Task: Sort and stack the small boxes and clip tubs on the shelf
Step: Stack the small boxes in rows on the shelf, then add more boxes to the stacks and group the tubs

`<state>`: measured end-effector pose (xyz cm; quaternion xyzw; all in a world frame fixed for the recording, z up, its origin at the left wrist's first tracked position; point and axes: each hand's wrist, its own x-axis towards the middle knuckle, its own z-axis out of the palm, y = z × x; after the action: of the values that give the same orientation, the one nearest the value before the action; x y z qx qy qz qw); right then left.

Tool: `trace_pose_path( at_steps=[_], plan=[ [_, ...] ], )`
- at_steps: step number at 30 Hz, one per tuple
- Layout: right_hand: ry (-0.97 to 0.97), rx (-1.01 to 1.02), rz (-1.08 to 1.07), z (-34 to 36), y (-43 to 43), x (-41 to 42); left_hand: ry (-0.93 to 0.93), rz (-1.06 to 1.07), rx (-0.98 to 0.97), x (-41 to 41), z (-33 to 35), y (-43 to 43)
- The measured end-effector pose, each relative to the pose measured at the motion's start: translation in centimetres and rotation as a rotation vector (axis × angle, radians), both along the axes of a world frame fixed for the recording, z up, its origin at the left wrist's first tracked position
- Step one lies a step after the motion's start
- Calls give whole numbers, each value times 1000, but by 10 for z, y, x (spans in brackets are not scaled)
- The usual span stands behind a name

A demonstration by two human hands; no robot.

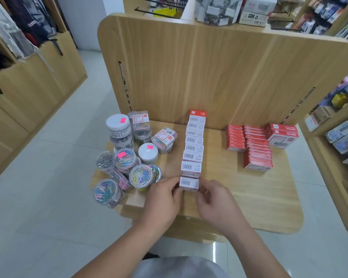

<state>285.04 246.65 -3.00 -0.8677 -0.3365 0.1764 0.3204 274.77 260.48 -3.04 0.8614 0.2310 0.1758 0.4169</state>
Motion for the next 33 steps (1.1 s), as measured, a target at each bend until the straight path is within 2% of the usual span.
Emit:
trace_pose_path(
  at_steps=[15,22,33],
  plan=[
    [-115,22,-67,-14,13,-7,158,-58,109,17,-8,5],
    [-241,-101,-75,0,8,-4,168,-41,168,13,-7,11],
    [-252,-195,-84,13,13,-8,166,-74,164,16,-6,12]
  ],
)
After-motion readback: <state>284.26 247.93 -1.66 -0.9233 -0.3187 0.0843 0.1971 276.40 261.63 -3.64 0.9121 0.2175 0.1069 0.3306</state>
